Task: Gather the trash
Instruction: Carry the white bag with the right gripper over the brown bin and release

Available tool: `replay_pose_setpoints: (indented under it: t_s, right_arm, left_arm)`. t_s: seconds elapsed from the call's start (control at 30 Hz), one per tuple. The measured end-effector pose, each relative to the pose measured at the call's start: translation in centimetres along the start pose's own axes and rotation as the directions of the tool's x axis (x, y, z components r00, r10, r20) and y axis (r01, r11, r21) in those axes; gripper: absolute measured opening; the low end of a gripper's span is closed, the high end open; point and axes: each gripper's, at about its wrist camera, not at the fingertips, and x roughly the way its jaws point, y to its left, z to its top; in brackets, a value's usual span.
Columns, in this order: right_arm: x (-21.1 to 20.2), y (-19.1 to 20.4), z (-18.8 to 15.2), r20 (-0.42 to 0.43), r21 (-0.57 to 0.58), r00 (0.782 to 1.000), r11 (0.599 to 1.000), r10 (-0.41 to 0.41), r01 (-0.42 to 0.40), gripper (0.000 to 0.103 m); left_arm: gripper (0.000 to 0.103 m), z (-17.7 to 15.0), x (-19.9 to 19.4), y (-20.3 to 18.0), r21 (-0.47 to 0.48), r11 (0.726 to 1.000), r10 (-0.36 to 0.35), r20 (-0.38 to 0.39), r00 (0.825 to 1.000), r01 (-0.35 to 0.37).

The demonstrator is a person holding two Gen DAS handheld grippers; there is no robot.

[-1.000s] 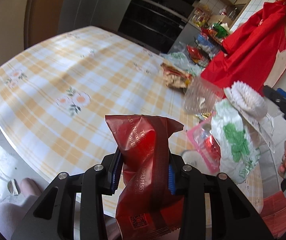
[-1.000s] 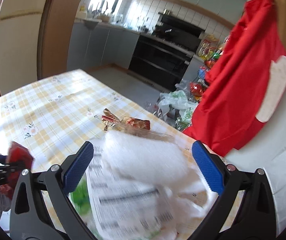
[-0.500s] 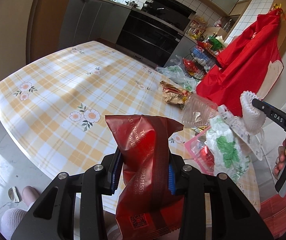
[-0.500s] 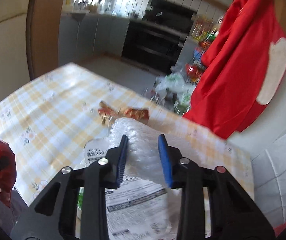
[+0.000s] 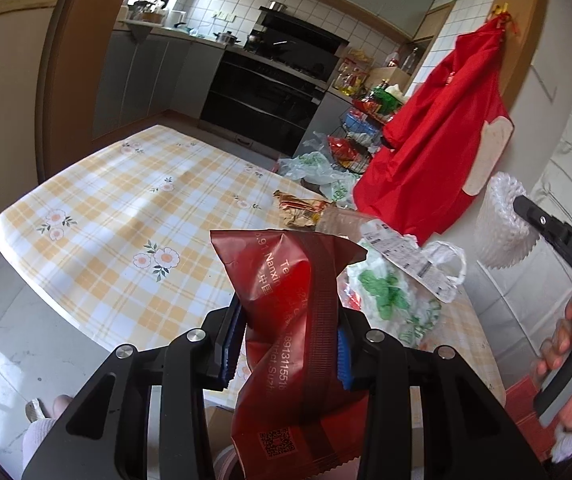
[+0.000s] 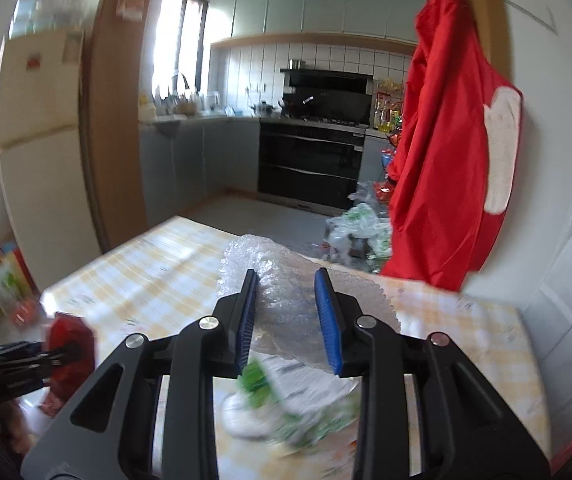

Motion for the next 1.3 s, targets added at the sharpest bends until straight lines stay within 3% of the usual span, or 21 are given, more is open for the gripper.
replay_pose_setpoints:
  t_s: [0.1, 0.27, 0.43, 0.63, 0.97, 1.23, 1.27, 1.3]
  right_arm:
    - [-3.7, -0.3, -2.7, 0.038, 0.108, 0.997, 0.992, 0.065, -0.069, 0.032]
    - [-8.4, -0.4, -7.4, 0.064, 0.220, 0.993, 0.970, 0.096, -0.108, 0.032]
    - [-11.0, 0.2, -12.7, 0.038, 0.278, 0.991, 0.951, 0.130, -0.136, 0.032]
    - [-11.3, 1.6, -17.5, -0.059, 0.281, 0.990, 0.954, 0.127, -0.105, 0.032]
    - [-8.6, 1.3, -21.4, -0.146, 0.355, 0.972, 0.927, 0.186, -0.124, 0.033]
    - [-6.9, 1.4, -23.2, -0.194, 0.392, 0.953, 0.909, 0.231, -0.141, 0.045]
    - [-6.8, 1.4, -23.3, -0.194, 0.398, 0.952, 0.906, 0.235, -0.142, 0.048]
    - [-6.7, 1.3, -23.5, -0.190, 0.410, 0.951, 0.900, 0.245, -0.150, 0.057]
  left_arm:
    - [0.037, -0.6, -1.5, -0.6, 0.027, 1.000, -0.009, 0.001, 1.000, 0.009]
    - [0.038, -2.3, -3.8, -1.0, 0.052, 0.999, -0.012, 0.004, 1.000, 0.012]
    - [0.038, -4.9, -5.4, -1.4, 0.099, 0.995, -0.010, -0.010, 1.000, 0.011]
    - [0.038, -8.2, -6.3, -1.1, 0.113, 0.994, 0.000, -0.035, 0.999, 0.004]
    - [0.038, -11.6, -3.2, -1.0, 0.157, 0.988, 0.028, -0.144, 0.989, -0.005]
    - [0.038, -12.4, -2.0, -0.9, 0.162, 0.986, 0.056, -0.175, 0.983, -0.027]
    - [0.039, -12.4, -1.8, -0.9, 0.163, 0.986, 0.058, -0.181, 0.982, -0.028]
    - [0.039, -12.5, -1.7, -0.9, 0.166, 0.986, 0.059, -0.183, 0.981, -0.029]
